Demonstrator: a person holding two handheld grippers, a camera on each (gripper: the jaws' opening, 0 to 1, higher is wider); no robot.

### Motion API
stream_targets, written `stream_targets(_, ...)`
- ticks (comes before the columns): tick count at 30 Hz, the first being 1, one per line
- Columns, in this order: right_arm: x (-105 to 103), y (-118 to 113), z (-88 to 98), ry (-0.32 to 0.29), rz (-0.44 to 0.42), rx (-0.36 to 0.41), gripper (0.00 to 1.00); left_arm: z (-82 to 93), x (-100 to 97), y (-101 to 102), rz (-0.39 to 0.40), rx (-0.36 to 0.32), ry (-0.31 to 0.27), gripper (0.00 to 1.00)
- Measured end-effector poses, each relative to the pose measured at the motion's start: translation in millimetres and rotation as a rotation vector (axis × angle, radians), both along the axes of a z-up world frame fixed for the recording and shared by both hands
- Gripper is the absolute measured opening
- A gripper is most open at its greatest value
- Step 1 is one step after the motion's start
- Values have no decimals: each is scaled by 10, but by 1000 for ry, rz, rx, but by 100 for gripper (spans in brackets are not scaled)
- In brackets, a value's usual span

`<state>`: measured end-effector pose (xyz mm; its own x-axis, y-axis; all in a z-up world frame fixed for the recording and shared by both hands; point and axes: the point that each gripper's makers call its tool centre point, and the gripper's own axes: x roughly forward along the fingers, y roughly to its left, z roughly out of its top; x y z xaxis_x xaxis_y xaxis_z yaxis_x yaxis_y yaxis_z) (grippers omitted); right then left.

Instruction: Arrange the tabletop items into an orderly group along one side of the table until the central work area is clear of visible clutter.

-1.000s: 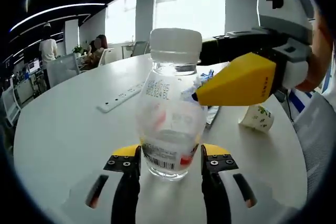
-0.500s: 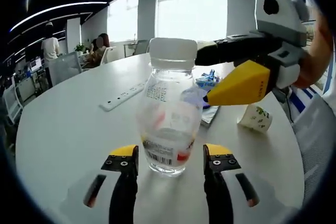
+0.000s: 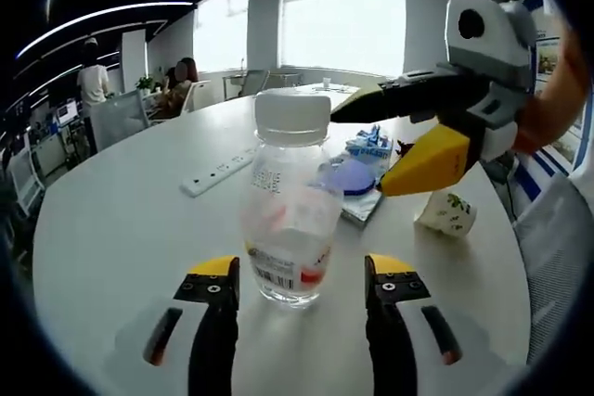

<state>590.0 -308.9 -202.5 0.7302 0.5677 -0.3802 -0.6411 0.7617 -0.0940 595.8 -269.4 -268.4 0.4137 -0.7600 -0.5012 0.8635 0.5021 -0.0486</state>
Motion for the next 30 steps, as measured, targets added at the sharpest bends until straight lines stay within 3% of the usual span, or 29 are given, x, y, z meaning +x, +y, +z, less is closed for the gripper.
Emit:
stream_targets(14,-81,-301,70,21,6,8,56,152,-112,13,32,10,-3,60)
stream_targets(30,-128,-797,187,44,18,11,57,382,-336,48,82,16,1,65)
